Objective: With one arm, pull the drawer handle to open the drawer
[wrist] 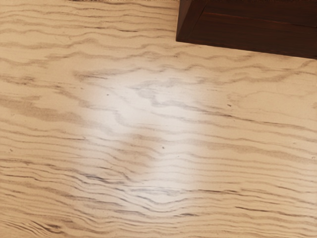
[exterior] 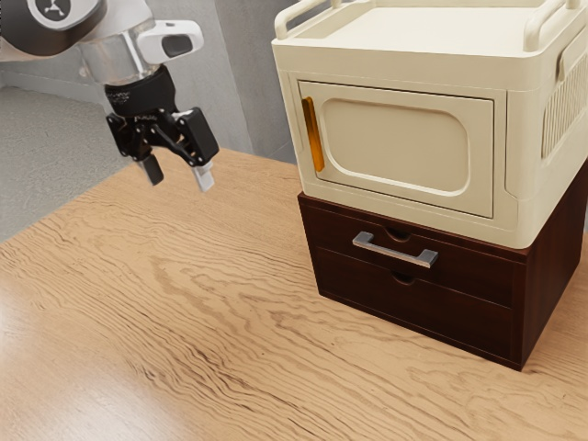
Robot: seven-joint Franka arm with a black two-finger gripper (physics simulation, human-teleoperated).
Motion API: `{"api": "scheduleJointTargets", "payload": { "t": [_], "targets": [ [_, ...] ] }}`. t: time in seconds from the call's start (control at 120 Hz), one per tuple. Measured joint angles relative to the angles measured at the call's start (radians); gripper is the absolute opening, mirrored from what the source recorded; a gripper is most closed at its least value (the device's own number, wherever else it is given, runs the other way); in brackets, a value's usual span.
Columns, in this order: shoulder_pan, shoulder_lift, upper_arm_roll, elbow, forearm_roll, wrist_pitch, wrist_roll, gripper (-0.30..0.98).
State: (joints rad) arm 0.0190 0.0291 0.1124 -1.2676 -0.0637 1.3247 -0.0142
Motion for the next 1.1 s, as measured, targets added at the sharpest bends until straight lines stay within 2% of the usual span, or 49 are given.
{"api": "scheduleJointTargets", "payload": {
  "t": [0.225,0.4,0.492,0.617,0.767,0.908,1.1],
  "targets": [
    [-0.007,0.007,0.004,-0.002,0.008,0.017,0.007,0.69],
    [0.003,0.019,0.006,-0.012,0.049,0.071,0.059,0.69],
    [0.016,0.033,0.001,-0.014,0.048,0.117,0.178,0.69],
    [0.005,0.044,-0.006,-0.014,-0.027,0.161,0.427,0.69],
    [-0.034,0.060,-0.005,-0.019,-0.051,0.180,0.677,0.69],
    [-0.039,0.073,0.002,-0.075,-0.021,0.204,0.862,0.68],
    [-0.082,0.005,0.003,-0.212,0.028,0.292,1.053,0.69]
  ]
}}
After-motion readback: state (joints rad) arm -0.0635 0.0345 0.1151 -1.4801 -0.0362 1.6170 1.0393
